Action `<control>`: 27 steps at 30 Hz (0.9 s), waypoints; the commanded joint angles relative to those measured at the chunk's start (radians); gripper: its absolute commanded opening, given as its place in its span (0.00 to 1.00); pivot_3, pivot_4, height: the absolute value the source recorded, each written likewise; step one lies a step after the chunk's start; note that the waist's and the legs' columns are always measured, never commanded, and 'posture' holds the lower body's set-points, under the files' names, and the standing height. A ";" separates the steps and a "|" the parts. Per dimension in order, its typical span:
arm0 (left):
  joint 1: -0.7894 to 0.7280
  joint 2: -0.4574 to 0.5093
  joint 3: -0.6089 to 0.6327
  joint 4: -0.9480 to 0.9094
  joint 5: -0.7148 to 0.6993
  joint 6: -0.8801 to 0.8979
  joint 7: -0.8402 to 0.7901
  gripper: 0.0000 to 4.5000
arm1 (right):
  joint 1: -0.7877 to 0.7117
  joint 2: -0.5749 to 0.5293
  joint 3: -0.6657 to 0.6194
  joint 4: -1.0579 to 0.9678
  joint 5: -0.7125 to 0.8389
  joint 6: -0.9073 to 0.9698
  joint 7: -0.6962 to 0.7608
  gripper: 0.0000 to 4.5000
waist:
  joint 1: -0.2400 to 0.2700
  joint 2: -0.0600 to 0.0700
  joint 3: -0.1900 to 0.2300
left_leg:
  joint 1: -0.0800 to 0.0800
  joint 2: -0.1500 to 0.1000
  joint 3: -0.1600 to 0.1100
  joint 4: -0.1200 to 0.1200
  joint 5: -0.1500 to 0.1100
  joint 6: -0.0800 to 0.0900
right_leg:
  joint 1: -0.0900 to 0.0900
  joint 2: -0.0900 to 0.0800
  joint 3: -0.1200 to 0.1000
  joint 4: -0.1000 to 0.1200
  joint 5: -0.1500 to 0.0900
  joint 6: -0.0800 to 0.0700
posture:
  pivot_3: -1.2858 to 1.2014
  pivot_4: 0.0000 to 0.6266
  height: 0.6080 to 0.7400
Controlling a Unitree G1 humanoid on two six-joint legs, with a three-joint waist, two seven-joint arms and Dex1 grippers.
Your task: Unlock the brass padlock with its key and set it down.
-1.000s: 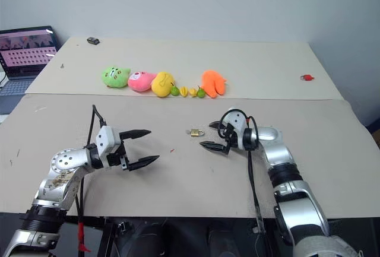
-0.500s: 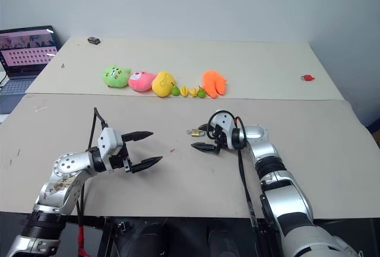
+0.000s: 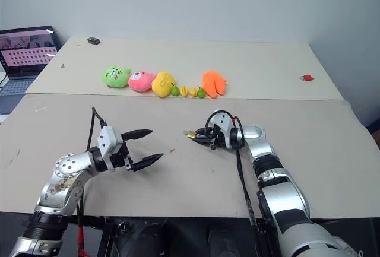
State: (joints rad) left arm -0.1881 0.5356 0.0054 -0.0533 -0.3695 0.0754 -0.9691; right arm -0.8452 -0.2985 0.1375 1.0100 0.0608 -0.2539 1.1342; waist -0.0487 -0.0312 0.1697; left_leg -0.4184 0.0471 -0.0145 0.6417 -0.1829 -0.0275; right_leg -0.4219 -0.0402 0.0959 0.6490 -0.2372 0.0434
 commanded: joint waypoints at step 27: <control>-0.322 -0.152 0.015 0.034 -0.445 1.016 0.204 1.00 | 0.316 -0.224 0.027 -0.928 0.100 0.330 0.042 0.21 | -0.005 0.000 0.000 | -0.002 -0.001 -0.004 0.002 0.000 0.000 | 0.000 0.000 -0.002 0.000 -0.004 0.008 | 0.52 0.24 0.83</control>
State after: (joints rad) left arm -0.4937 0.3810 0.0298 0.0148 -0.8204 1.1110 -0.7470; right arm -0.5279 -0.5106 0.1766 0.1300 0.1401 0.0691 1.1798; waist -0.0541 -0.0313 0.1701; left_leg -0.4204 0.0458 -0.0185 0.6435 -0.1827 -0.0279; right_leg -0.4219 -0.0401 0.0938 0.6493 -0.2416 0.0514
